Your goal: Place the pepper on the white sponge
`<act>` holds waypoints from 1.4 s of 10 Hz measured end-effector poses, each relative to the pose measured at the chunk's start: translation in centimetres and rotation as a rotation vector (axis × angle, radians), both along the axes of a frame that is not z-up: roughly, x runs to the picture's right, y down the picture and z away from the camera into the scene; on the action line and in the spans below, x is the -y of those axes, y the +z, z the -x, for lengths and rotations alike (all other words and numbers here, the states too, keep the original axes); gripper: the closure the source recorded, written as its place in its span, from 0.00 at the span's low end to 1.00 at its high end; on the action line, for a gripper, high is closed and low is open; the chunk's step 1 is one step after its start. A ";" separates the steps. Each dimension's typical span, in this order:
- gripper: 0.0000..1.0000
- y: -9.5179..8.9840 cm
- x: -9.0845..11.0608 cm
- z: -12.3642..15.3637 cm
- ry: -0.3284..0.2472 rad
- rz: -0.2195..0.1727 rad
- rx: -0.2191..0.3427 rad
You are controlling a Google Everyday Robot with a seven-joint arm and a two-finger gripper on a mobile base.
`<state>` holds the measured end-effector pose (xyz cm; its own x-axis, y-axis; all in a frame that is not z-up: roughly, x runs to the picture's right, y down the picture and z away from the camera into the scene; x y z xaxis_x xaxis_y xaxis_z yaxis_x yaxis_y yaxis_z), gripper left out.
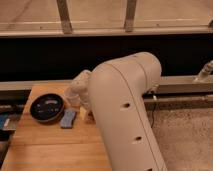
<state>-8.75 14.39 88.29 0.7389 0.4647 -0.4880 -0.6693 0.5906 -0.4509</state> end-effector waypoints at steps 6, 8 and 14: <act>0.70 -0.2 -0.1 -1.3 0.041 0.011 -0.007; 0.88 -1.0 0.2 -2.1 0.050 -0.001 -0.007; 1.00 -3.3 1.3 -1.1 0.059 -0.030 0.049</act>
